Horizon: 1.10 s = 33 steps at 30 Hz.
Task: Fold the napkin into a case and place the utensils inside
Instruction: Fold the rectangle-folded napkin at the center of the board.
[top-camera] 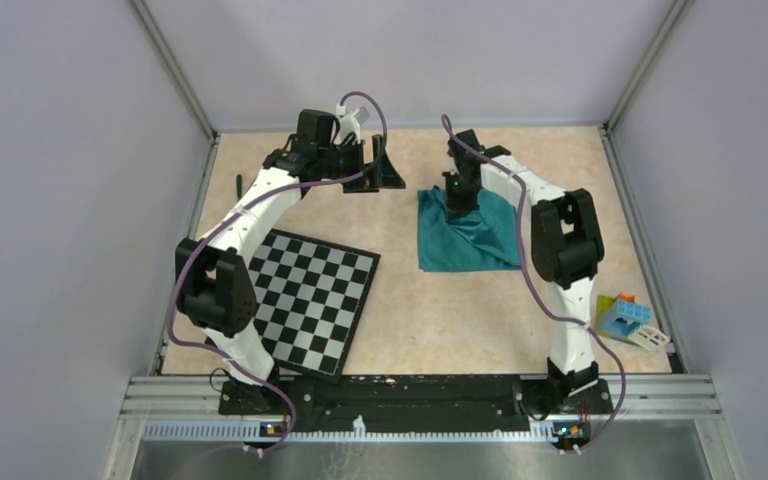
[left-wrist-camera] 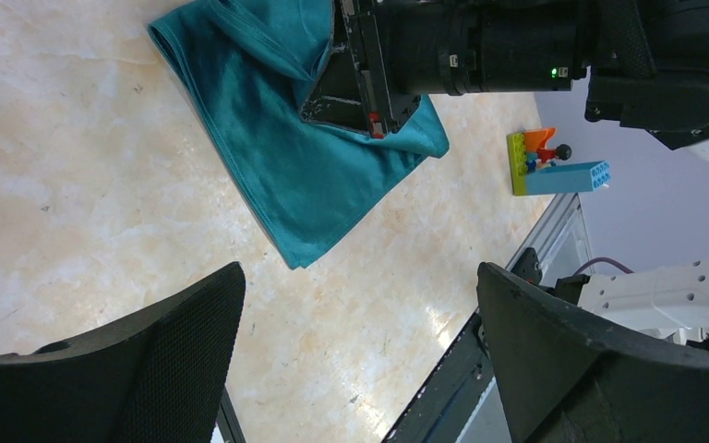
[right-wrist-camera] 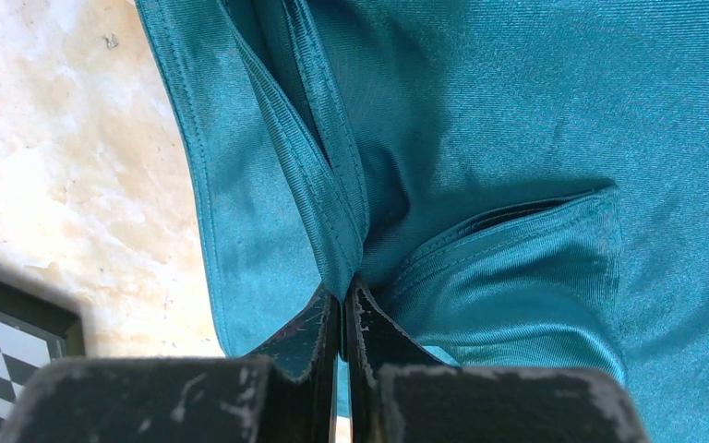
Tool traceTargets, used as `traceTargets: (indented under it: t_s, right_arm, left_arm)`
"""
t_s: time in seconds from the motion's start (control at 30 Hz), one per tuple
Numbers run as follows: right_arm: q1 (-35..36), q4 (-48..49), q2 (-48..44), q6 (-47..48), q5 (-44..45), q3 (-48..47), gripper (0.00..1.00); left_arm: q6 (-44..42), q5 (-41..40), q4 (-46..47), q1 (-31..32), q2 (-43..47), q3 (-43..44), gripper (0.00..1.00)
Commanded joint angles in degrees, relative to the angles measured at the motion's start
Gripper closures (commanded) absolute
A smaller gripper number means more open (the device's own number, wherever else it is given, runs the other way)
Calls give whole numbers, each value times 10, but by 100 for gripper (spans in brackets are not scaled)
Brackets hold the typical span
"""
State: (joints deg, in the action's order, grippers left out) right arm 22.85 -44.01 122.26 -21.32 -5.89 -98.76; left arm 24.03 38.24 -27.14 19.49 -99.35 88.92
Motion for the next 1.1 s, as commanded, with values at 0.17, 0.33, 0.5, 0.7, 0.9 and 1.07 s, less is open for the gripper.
traceTargets:
  t_s: [0.17,0.33,0.5,0.7,0.9,1.07]
  right_arm:
    - [18,10,11,-19,5,-45,100]
    - [20,10,24,-22,3,-49,100]
    - [20,9,30,-23,10,-53,100]
    - [20,8,39,-22,-9,-62,100]
    - [22,31,-15,-27,-65,-31,67]
    - [-3,58,-114,-24,-87,38,39]
  left_arm:
    - [2,23,17,-3,22,15,1]
    - [2,24,17,-3,23,14,1]
    - [2,25,18,-3,23,15,1]
    - [1,26,18,-3,23,14,1]
    - [0,24,17,-3,22,14,1]
    - [-2,19,16,-3,24,14,1]
